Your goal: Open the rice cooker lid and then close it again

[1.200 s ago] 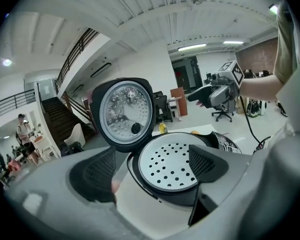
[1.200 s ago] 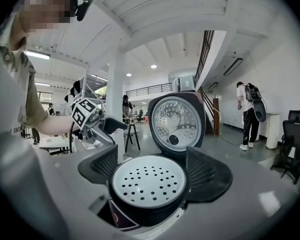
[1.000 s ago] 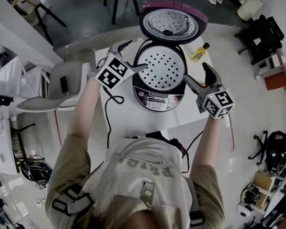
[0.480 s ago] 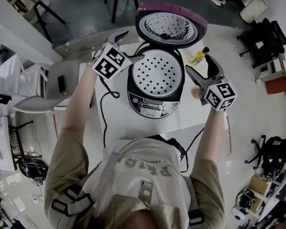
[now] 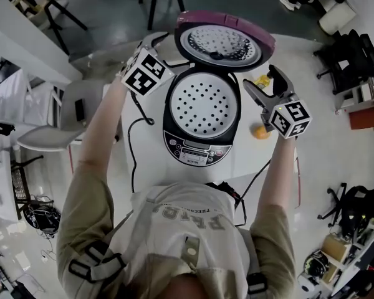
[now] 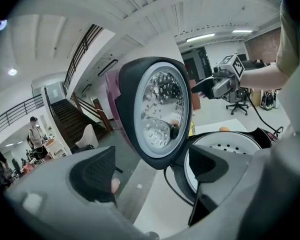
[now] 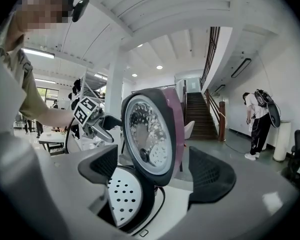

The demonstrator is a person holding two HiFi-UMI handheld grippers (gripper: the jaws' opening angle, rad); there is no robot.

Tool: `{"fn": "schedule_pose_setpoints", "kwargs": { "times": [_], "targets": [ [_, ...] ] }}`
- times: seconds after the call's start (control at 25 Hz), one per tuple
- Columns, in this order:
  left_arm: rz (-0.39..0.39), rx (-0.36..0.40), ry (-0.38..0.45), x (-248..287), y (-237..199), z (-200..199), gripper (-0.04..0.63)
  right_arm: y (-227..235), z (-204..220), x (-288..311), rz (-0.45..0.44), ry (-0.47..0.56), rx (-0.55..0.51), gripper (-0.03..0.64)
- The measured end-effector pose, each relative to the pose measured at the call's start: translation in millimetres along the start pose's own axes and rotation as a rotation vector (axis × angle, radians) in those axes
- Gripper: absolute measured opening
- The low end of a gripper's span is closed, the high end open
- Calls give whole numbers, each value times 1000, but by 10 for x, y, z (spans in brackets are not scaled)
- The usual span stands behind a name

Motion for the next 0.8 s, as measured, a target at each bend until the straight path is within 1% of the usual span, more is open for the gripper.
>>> {"fn": "schedule_pose_setpoints", "kwargs": {
  "times": [0.16,0.32,0.64,0.8],
  "targets": [
    [-17,14,-7,136,-106,-49,472,129,-8,153,-20,-1,-15,420],
    [-15,34,-15,257,-154,-105,472,228,-42,263,-48,7,-27,428],
    [-4,66,-30,396,-182,-181,472,330,-153,360,-86,32,-59,436],
    [14,81,-28,436,-146,-220,472,316,-219,400,-116,45,-82,436]
  ]
}}
Point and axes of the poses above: the fingertips, and each gripper's own axes: x forward along the fingers, y to its right, z out of its underside, the point moved 2 cm from there along -x, backward along the fingers, and after that the axes turned 14 degrees about -x, right-handed, at the moved point
